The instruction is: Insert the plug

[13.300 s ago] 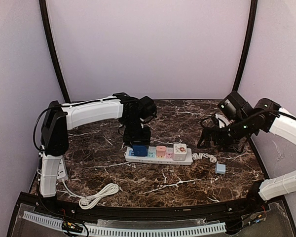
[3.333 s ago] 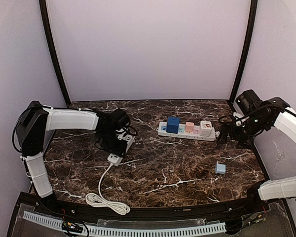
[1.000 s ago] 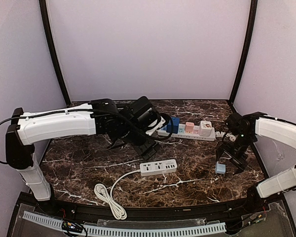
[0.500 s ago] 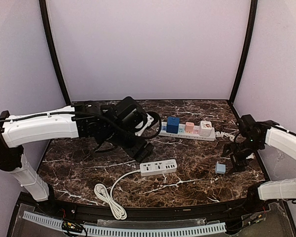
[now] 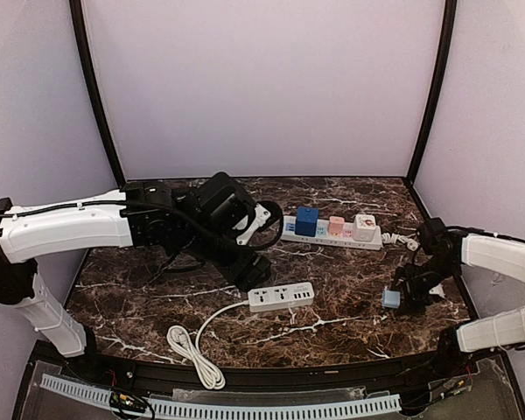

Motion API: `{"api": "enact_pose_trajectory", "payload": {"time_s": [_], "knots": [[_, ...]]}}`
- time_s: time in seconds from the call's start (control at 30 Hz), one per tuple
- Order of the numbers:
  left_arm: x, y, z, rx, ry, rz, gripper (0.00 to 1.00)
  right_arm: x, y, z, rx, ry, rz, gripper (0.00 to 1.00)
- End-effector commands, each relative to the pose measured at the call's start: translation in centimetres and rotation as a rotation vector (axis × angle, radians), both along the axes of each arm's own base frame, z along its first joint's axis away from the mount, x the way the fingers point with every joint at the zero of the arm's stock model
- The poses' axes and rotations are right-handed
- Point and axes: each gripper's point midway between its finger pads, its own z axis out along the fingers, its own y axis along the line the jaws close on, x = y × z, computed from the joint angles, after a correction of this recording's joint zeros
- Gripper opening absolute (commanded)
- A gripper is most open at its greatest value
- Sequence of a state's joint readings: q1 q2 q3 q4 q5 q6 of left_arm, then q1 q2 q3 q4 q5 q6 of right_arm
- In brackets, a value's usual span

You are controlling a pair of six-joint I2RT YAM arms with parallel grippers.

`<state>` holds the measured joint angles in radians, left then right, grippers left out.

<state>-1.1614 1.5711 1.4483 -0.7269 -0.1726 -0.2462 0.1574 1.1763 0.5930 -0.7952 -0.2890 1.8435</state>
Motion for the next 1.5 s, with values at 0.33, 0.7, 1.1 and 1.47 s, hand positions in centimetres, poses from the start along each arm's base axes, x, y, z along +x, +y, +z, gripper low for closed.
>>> {"api": "enact_pose_trajectory", "payload": {"time_s": [0.33,0.7,1.1,1.47], "knots": [[-1.3,1.3,-0.2,-0.007,0.02,-0.03,0.9,0.2,-0.4,-2.6,0.071,0.0,-0.092,0.56],[-0.8,0.6,0.3,-0.03,0.02,0.006,0.89,1.1,-0.4,-2.2,0.077,-0.03,-0.035,0.19],[3.3,1.0,3.5,-0.129,0.023,0.231,0.99,7.9,1.4,7.6,0.145,-0.373,0.073,0.0],[5.3,-3.0,7.8,-0.551,0.166,0.205,0.9,8.7,7.3,15.2,0.276,-0.508,0.162,0.0]]}}
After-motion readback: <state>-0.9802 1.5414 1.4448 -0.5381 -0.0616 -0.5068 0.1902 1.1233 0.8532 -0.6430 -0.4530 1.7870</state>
